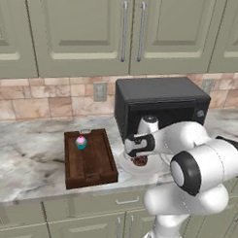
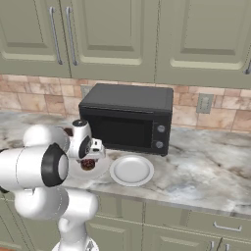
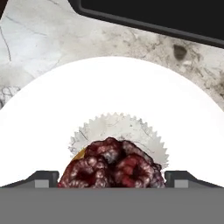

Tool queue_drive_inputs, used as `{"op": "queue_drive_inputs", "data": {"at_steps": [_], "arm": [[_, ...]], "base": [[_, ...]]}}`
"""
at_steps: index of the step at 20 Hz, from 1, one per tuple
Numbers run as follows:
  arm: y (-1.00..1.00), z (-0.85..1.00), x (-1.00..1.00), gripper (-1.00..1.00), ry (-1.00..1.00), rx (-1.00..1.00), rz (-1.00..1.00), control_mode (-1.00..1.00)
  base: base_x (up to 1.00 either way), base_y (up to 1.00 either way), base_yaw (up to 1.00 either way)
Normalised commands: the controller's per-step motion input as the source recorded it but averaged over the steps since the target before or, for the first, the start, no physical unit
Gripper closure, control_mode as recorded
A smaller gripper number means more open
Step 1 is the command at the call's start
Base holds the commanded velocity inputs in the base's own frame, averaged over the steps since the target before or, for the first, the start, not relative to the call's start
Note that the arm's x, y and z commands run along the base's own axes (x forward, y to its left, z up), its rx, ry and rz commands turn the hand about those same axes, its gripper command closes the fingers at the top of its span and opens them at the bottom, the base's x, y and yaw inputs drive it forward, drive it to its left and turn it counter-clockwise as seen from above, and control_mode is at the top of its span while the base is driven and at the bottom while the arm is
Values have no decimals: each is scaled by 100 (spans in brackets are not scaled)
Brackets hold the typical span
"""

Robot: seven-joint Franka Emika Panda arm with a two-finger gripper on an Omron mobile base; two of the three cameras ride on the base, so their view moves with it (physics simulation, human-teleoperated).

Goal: Move the dessert items from the plates to the tray.

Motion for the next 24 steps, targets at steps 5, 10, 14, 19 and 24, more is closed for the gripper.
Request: {"op": "queue_drive_inputs", "data": {"at_steps": [5, 10, 14, 19, 24], "arm": [[0, 1, -1, 100, 0, 0, 0, -100], [0, 51, -22, 100, -1, 0, 0, -100], [0, 89, -31, 100, -2, 0, 0, -100], [14, 71, -20, 100, 0, 0, 0, -100], [45, 25, -3, 100, 0, 0, 0, -100]], "base": [[0, 0, 0], [0, 0, 0], [0, 0, 0], [0, 0, 0], [0, 0, 0]]}}
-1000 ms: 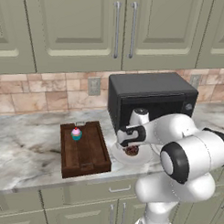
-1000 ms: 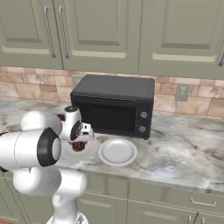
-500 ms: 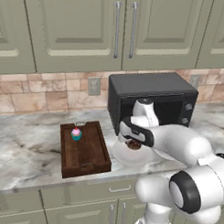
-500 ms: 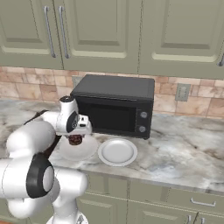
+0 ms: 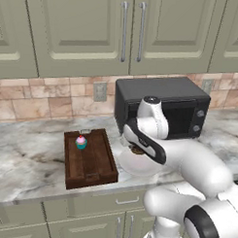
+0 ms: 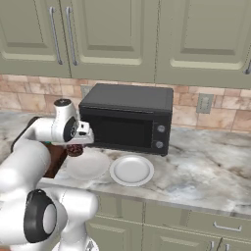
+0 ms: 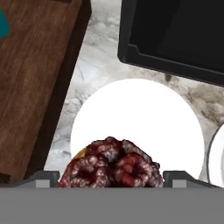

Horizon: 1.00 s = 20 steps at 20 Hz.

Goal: Move the dessert items from the plates to the tray.

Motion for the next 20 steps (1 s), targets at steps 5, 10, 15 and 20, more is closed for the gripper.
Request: {"op": "queue_drive_inputs", "data": {"at_steps": [5, 10, 15, 20], "arm": [[56, 9, 0, 100, 0, 0, 0, -100], [61, 0, 0, 100, 0, 0, 0, -100], [59, 0, 0, 100, 0, 0, 0, -100], [51, 0, 0, 100, 0, 0, 0, -100]], "base": [[0, 0, 0], [0, 0, 0], [0, 0, 0], [0, 0, 0]]}}
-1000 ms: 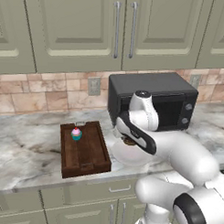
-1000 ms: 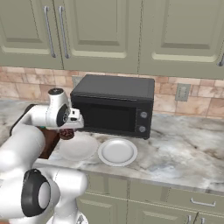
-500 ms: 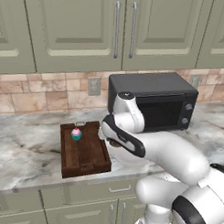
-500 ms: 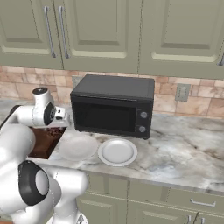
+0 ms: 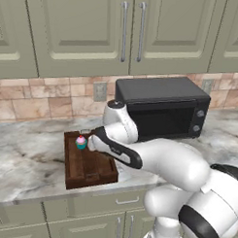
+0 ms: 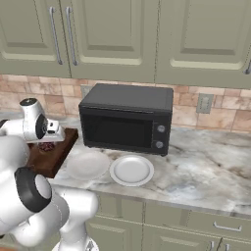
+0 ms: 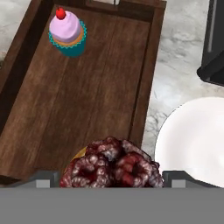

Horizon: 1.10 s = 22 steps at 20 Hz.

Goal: Move the dessert items from the plates to the tray.

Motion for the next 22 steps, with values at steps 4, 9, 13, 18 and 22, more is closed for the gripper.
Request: {"op": "queue_drive_inputs", "data": {"at_steps": [4, 9, 13, 18, 22], "arm": [[38, -13, 0, 100, -3, 0, 0, -100], [17, -26, 2, 100, -3, 0, 0, -100], [0, -31, 23, 100, -2, 0, 0, -100], [5, -29, 31, 100, 0, 0, 0, -100], [16, -30, 27, 100, 0, 0, 0, -100]], "base": [[0, 0, 0], [0, 0, 0], [0, 0, 0], [0, 0, 0], [0, 0, 0]]}}
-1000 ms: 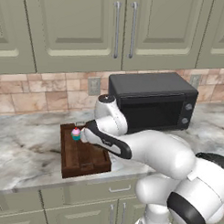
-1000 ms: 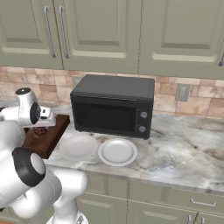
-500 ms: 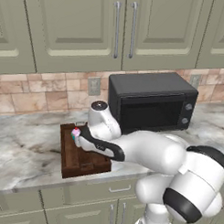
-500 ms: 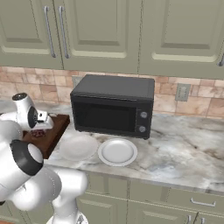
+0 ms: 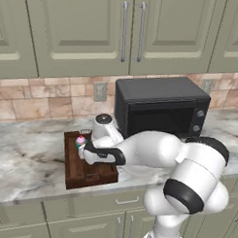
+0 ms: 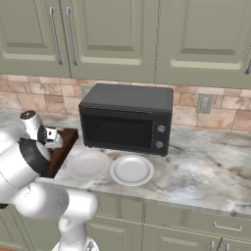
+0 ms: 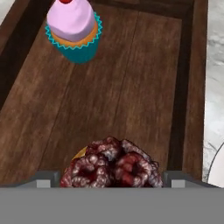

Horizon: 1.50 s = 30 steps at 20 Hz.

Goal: Move the dessert items from the plates to the tray.

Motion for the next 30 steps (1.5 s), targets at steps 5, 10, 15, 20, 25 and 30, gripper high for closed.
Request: {"op": "queue_drive_inputs", "data": {"at_steps": [5, 10, 15, 20, 25, 30], "arm": [[13, -29, 24, 100, 0, 0, 0, -100], [6, -27, 15, -100, 0, 0, 0, -100], [1, -12, 3, -100, 0, 0, 0, -100], [-22, 2, -24, -100, -5, 0, 0, -100], [-10, 16, -25, -100, -7, 0, 0, -100], [0, 76, -24, -100, -14, 0, 0, -100]], "base": [[0, 0, 0], [0, 0, 0], [0, 0, 0], [0, 0, 0], [0, 0, 0], [0, 0, 0]]}}
